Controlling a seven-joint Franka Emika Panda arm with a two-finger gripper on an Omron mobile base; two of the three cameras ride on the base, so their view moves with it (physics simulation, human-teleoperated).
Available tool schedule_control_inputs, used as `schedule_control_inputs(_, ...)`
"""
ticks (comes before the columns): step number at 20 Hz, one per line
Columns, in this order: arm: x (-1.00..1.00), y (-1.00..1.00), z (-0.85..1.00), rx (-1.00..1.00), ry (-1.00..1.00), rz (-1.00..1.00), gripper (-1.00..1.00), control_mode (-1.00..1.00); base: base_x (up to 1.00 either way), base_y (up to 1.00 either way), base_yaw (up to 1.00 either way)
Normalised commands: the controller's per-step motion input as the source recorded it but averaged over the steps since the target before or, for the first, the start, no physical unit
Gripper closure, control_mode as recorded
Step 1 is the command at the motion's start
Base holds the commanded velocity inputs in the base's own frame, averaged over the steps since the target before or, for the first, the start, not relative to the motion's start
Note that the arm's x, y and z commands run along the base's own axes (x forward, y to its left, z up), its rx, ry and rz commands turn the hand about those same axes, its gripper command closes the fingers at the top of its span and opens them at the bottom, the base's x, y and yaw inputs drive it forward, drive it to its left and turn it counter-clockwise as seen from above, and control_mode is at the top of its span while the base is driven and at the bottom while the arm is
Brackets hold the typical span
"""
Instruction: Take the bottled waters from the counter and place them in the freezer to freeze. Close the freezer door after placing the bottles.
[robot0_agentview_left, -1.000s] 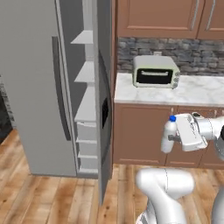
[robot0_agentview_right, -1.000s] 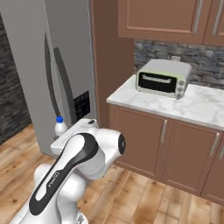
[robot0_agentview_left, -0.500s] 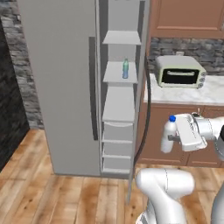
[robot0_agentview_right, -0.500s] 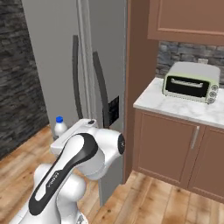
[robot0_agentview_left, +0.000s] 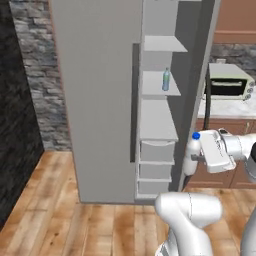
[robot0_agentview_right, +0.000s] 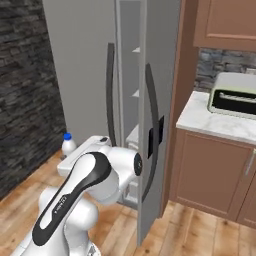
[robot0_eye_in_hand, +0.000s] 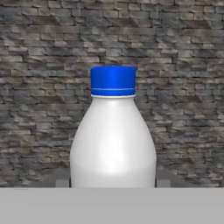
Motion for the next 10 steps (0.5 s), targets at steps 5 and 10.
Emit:
schedule_control_inputs(5, 0.00, 0.00, 0.00, 0.00, 0.00, 0.00, 1.00, 1.00, 0.17, 0.54, -0.37)
schedule_control_inputs(10, 0.00, 0.00, 0.00, 0.00, 0.00, 0.00, 1.00, 1.00, 0.40, 0.40, -0.49)
